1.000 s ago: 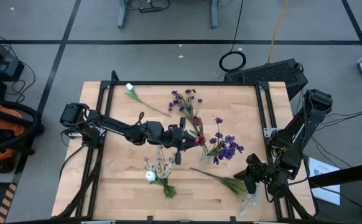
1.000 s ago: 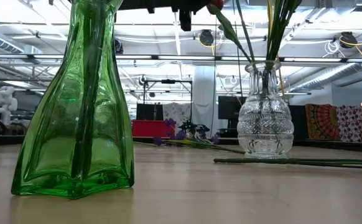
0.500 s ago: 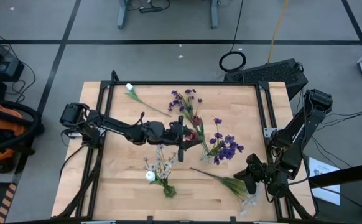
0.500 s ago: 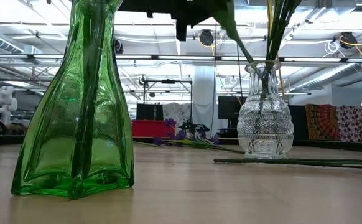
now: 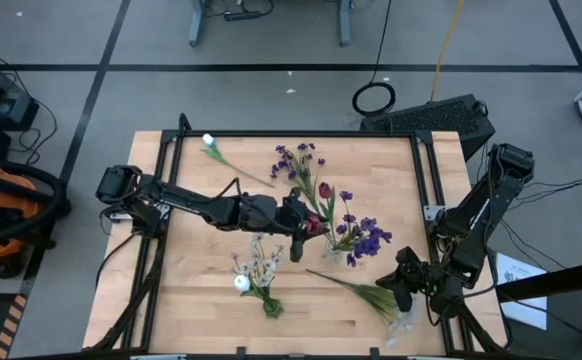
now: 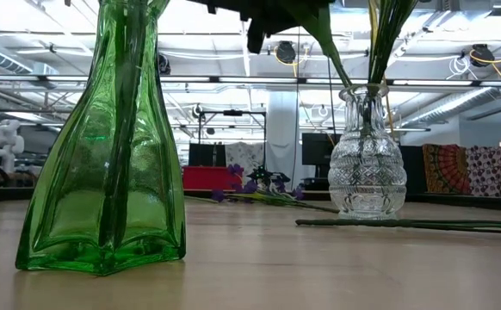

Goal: Sort flowers into vase by color
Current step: Put the red tulip into the transparent vase

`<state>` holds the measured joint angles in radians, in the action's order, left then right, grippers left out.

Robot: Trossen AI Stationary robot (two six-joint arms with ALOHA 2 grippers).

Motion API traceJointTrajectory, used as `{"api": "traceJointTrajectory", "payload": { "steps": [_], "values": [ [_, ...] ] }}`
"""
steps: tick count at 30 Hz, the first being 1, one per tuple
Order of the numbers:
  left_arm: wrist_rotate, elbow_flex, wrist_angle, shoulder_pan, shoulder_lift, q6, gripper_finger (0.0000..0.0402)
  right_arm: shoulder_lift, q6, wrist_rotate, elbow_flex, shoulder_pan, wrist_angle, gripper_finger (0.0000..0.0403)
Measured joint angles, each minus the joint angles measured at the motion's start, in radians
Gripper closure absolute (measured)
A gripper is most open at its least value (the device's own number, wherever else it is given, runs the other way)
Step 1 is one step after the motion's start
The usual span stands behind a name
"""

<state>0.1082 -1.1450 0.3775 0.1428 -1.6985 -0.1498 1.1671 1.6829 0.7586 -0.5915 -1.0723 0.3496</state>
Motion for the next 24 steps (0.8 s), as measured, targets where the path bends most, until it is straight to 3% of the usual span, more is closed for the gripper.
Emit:
{"api": "traceJointTrajectory", "payload": {
  "steps": [12,24],
  "values": [
    [-0.029,0.000,-0.096,0.003,0.024,0.033,0.0272,0.000,0.005,-0.004,0.000,0.000,-0.001,0.0403],
    [-0.030,-0.002,-0.352,0.002,0.126,0.080,0.0272,0.000,-0.021,0.000,0.000,0.000,0.000,0.0403]
  ]
}}
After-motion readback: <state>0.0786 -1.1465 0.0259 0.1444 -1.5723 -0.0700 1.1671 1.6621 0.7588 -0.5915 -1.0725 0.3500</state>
